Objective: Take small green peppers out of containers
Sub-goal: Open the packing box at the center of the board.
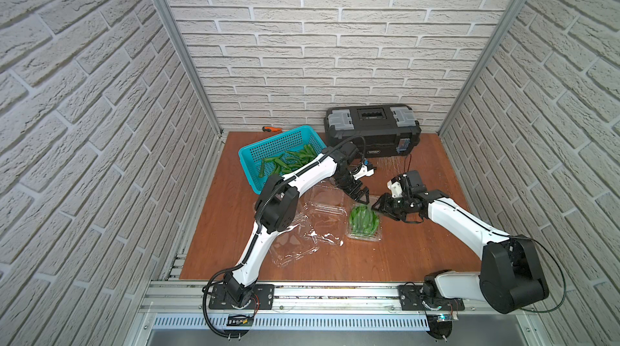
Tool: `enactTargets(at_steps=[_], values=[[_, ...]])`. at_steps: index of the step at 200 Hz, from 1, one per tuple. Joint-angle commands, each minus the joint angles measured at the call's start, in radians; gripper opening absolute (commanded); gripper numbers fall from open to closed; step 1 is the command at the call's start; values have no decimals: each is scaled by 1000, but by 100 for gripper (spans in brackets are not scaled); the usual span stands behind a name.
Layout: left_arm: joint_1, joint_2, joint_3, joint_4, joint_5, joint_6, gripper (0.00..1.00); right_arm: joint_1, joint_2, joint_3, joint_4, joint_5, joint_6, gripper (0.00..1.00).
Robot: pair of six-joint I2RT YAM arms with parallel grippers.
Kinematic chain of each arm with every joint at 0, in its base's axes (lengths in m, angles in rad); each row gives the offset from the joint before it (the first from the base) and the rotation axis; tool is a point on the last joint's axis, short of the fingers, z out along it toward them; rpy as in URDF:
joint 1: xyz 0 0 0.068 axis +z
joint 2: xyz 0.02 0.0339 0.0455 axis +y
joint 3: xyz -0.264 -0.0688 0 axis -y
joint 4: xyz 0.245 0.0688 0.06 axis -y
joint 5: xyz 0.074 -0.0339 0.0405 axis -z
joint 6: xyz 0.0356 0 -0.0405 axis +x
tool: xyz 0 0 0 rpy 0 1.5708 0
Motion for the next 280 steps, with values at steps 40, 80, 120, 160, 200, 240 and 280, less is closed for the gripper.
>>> enactTargets(at_steps=[40, 80, 120, 160, 200, 240, 280], values=[[20, -30, -16, 115, 81, -24, 98, 0, 6, -74, 172, -91, 12, 25], [31, -81, -28, 156, 20, -38, 98, 0, 9, -67, 153, -28, 61, 4], [24, -181, -107, 209, -42, -32, 98, 0, -39, -33, 120, 65, 141, 3], [-33, -210, -129, 172, -122, 45, 98, 2, -115, 13, 92, 194, 252, 3], [-83, -160, -75, 157, -215, 49, 98, 11, -105, 70, 77, 245, 368, 3], [-100, -143, -57, 179, -237, 29, 98, 58, -84, 50, 147, 292, 509, 3], [-112, -131, -60, 163, -266, 37, 98, 106, -74, 44, 198, 357, 610, 3]])
